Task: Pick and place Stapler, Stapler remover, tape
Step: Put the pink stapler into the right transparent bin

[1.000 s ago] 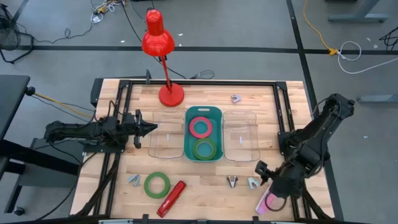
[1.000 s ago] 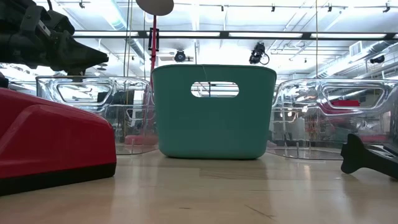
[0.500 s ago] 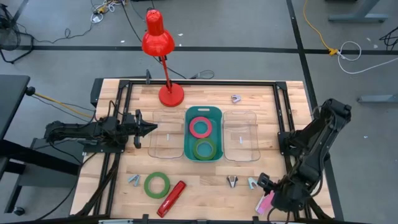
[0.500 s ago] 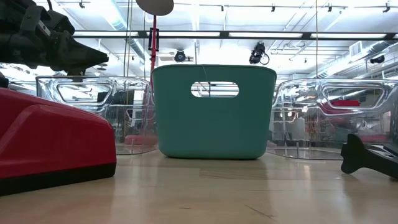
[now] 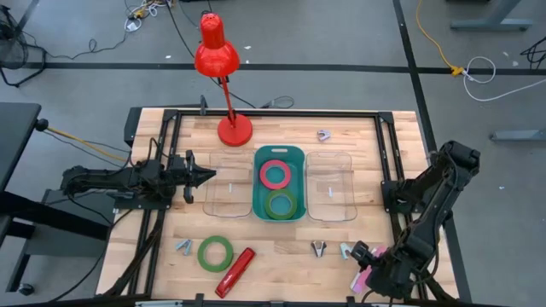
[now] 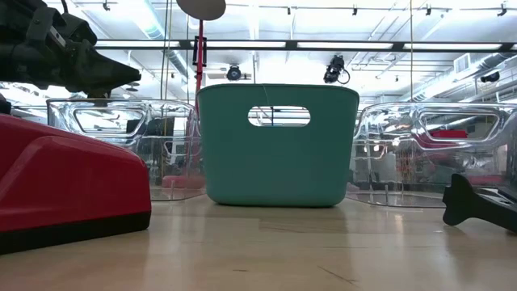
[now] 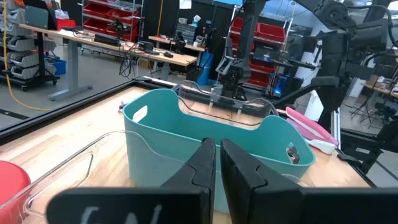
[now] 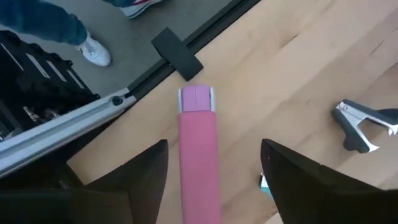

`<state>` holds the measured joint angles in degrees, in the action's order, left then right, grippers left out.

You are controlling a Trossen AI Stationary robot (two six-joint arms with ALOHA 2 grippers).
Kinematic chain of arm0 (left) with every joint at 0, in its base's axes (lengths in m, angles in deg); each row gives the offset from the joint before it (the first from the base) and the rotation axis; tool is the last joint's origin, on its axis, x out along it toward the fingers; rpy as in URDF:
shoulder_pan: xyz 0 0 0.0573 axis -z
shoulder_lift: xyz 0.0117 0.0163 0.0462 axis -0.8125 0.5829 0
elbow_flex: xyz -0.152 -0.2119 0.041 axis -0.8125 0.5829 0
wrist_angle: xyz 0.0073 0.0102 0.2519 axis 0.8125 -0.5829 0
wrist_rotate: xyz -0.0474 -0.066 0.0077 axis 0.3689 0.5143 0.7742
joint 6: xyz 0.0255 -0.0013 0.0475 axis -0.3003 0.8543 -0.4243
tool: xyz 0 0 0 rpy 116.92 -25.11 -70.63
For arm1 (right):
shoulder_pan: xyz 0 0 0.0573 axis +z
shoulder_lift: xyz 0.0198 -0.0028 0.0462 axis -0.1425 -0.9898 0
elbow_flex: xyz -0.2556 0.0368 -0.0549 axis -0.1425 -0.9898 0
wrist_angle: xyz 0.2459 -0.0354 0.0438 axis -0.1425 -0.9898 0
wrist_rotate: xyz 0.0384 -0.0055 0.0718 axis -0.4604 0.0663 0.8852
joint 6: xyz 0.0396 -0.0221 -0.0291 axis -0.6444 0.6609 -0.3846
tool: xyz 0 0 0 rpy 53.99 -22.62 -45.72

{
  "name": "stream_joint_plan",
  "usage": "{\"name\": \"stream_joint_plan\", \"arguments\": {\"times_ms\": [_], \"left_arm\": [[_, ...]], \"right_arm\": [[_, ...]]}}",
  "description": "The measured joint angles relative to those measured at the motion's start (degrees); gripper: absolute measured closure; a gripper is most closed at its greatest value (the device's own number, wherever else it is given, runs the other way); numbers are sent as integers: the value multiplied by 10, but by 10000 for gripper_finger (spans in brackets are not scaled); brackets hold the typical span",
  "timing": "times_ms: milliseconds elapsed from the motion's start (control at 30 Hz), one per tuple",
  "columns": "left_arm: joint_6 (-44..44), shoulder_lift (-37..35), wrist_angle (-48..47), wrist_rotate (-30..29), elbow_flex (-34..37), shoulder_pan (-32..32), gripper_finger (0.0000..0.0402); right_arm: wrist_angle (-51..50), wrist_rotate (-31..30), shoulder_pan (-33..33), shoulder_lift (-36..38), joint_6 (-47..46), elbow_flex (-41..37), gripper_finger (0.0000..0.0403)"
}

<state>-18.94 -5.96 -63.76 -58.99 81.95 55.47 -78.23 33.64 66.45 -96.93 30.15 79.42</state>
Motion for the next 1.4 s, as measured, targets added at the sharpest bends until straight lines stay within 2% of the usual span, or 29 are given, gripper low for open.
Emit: {"name": "stream_joint_plan", "arguments": {"times_ms": [300,467,667,900,1267,1400], "left_arm": [[0,0,0,0,0,0,374],[0,0,0,0,0,0,374],[0,0,0,0,0,0,374],[0,0,0,0,0,0,374],[0,0,0,0,0,0,374],[0,0,0,0,0,0,374]], "right_arm": [[47,15,24,0,-16,-86,95],[90,14,32,0,-23,-134,97],[95,-15,31,0,-16,-166,114],[96,2,31,0,-10,-175,149],[105,12,31,0,-2,-175,271],[105,18,30,0,8,-175,276]]}}
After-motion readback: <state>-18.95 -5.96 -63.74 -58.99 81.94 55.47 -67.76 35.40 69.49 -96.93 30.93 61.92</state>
